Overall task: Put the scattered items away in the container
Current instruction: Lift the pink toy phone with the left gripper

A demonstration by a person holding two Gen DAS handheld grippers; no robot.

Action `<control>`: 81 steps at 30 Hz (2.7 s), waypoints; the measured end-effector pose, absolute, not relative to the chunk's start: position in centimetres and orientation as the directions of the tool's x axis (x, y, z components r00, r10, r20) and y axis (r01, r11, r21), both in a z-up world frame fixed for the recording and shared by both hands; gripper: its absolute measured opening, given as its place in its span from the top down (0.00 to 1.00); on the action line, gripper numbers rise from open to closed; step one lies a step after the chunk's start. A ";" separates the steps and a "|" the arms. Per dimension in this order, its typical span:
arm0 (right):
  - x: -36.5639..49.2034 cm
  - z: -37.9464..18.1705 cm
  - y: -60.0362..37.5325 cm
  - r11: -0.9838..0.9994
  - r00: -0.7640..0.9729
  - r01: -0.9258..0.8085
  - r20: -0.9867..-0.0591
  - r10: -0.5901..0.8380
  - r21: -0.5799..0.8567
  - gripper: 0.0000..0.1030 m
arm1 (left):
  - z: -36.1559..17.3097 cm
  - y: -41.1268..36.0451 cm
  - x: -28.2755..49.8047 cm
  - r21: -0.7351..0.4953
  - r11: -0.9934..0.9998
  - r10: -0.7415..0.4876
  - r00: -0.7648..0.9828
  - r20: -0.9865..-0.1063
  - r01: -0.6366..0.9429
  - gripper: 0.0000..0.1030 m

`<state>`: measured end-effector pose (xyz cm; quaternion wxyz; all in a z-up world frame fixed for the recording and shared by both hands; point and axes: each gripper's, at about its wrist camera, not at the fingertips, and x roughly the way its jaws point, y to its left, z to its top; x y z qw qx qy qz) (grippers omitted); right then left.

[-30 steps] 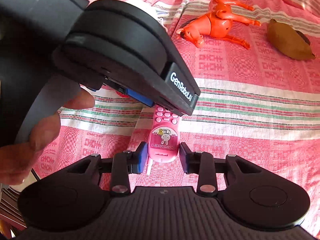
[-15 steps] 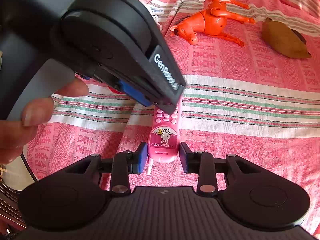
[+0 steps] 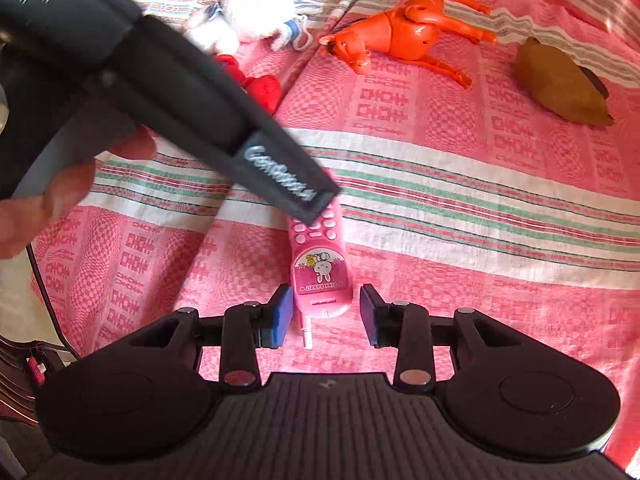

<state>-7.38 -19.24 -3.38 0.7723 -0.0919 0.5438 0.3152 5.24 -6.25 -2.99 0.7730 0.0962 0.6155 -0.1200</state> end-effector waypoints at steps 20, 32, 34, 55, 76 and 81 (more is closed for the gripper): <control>-5.3 -3.0 -21.9 0.719 0.097 -0.619 -0.878 0.469 0.316 0.42 | -3.7 -7.9 1.2 0.056 0.559 -0.265 0.242 -0.933 0.827 0.28; -4.2 -4.0 -21.3 0.691 0.100 -0.678 -0.901 0.423 0.250 0.54 | -4.3 -7.1 -1.1 0.010 0.466 -0.303 0.170 -0.938 0.885 0.26; -4.1 -4.0 -21.4 0.680 0.093 -0.689 -0.900 0.426 0.251 0.54 | -3.9 -6.9 -0.5 0.016 0.497 -0.319 0.199 -0.927 0.868 0.27; -4.0 -3.7 -20.0 0.300 0.019 -0.947 -0.910 0.415 0.117 0.51 | -5.4 -7.8 0.0 0.084 0.374 -0.319 0.213 -0.923 0.924 0.44; -4.9 -3.4 -18.4 0.175 0.024 -0.984 -0.942 0.334 0.036 0.59 | -5.1 -7.8 -0.8 0.078 0.415 -0.315 0.223 -0.922 0.906 0.62; -5.3 -2.7 -19.0 0.171 0.035 -0.985 -0.938 0.346 0.026 0.59 | -4.2 -7.9 -1.4 0.086 0.414 -0.319 0.233 -0.919 0.906 0.63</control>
